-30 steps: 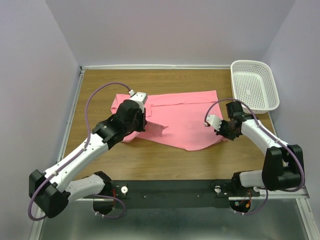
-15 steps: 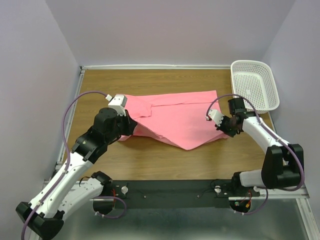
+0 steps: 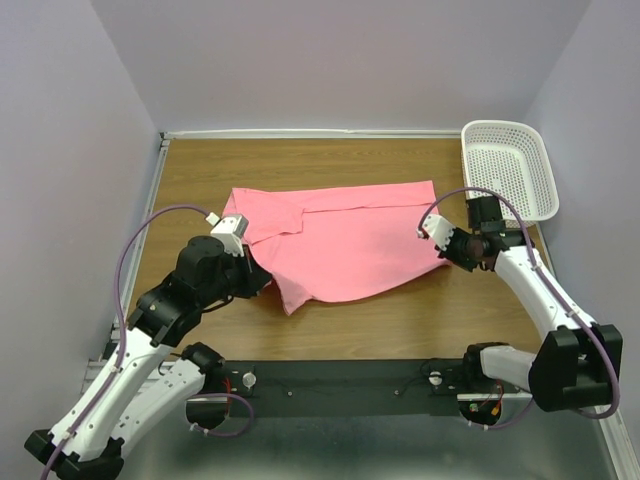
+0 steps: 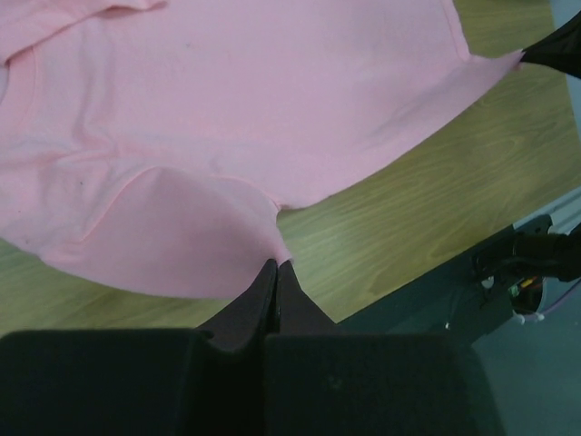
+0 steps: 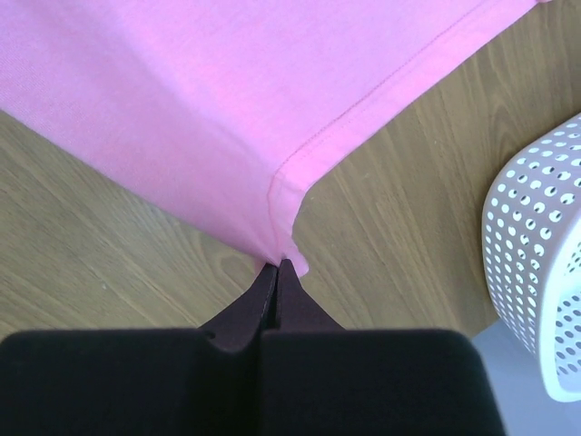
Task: Fold and stack the t-shirts
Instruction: Fold the tshirt
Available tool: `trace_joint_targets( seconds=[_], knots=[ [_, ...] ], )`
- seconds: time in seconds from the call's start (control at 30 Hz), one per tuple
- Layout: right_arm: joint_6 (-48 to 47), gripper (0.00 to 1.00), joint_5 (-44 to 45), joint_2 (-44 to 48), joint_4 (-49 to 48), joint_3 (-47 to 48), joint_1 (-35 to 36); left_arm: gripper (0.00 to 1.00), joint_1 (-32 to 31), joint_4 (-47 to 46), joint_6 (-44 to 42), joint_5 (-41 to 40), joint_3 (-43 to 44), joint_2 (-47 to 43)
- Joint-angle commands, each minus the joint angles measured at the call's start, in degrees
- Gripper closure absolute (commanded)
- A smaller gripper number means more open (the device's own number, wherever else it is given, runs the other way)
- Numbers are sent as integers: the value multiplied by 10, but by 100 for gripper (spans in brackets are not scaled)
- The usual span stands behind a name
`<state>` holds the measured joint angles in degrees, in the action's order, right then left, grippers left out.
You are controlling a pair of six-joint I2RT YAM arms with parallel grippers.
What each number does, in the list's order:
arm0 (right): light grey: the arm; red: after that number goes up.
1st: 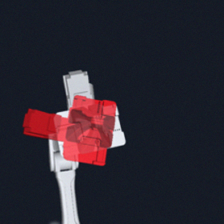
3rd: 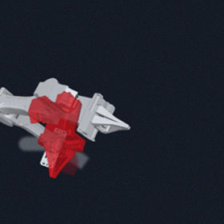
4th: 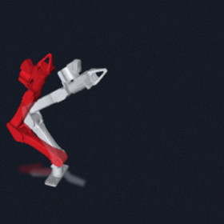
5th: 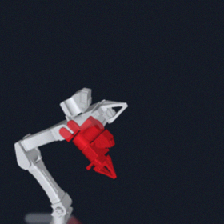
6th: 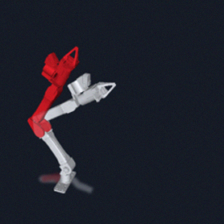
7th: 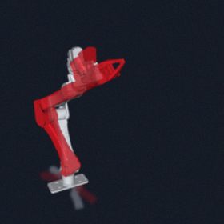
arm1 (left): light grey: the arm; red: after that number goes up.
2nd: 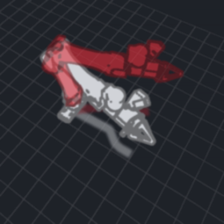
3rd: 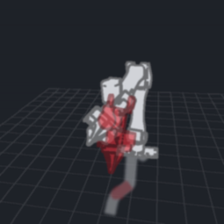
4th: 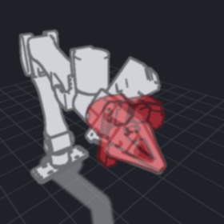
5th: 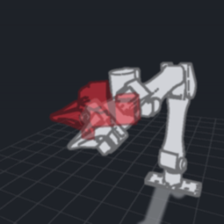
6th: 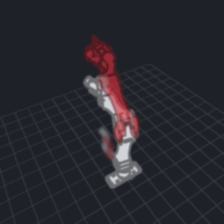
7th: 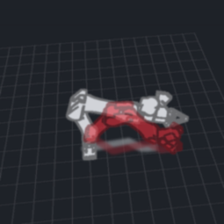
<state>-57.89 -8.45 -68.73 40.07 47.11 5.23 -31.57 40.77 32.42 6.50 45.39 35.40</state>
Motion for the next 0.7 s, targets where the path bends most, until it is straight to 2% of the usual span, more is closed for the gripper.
trace_joint_targets(
  seconds=[0.0, 0.2, 0.67],
  knots=[
    [-6, 99, 11, 25, 22, -3, -4, 100, 3, 64, -3, 27, 3, -12],
    [-29, 100, 54, 62, 29, -16, -3, 100, 4, 143, -22, 33, 16, -28],
    [-57, 100, 77, 124, 70, -22, -4, 100, 3, 178, -47, 85, 13, -45]
  ],
)
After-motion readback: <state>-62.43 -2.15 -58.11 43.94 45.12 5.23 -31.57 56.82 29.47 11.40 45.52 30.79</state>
